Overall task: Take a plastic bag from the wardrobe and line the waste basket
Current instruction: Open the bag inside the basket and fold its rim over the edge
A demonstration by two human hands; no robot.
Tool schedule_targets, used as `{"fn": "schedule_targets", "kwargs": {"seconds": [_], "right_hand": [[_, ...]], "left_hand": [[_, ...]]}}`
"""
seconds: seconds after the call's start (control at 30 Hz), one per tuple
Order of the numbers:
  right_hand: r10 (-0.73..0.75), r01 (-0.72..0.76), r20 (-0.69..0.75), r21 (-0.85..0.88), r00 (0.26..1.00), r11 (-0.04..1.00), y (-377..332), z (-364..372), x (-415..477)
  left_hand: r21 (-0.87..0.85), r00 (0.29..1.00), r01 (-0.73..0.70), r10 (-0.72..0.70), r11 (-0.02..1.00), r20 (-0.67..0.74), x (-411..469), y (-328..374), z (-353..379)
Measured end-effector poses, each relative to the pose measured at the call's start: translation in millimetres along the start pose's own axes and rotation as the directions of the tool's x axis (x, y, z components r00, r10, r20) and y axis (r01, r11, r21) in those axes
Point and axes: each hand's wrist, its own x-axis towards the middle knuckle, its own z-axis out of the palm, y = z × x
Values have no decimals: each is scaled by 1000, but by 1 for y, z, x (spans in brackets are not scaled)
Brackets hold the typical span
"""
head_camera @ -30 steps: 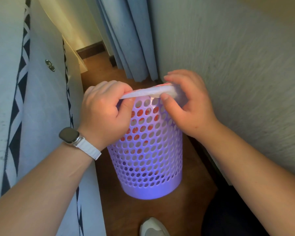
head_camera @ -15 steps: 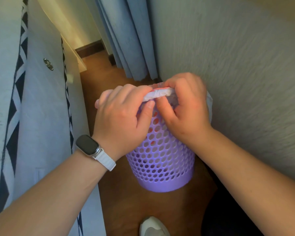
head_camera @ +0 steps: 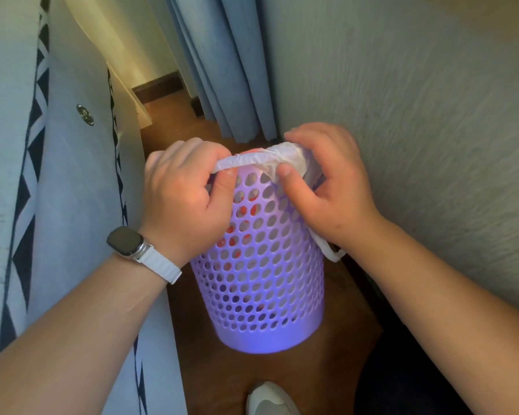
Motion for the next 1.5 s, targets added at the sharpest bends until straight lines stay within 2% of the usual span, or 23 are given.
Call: {"fn": "schedule_targets", "kwargs": {"seconds": [0.2, 0.4, 0.57, 0.7, 0.93, 1.1, 1.27, 1.5], "right_hand": [[37, -38, -40, -24, 999, 999, -2, 1, -1], [-18, 11, -46, -163, 999, 987, -13, 4, -5], [2, -4, -30, -60, 1000, 998, -19, 9, -8], [-37, 36, 18, 12, 999, 999, -15, 7, -7], [41, -38, -30, 76, 999, 996, -4, 2, -2], [92, -88, -54, 68, 994, 994, -5, 3, -2], [76, -79, -81, -33, 994, 996, -7, 4, -5], [69, -73, -79, -53, 994, 996, -17, 10, -8]], "left_hand": [[-68, 999, -52, 52, 996, 6, -1, 2, 2], [-8, 995, -96, 97, 995, 28, -7, 20, 7], [19, 995, -83, 81, 996, 52, -6, 16, 7], [15, 997, -72, 72, 997, 31, -3, 4, 4], [-67, 1000, -23, 23, 997, -10, 0, -4, 2], [-96, 999, -48, 48, 994, -3, -3, -3, 6], [-58, 992, -101, 105, 993, 75, -5, 4, 5], [-43, 996, -55, 58, 998, 67, -5, 17, 8]]}}
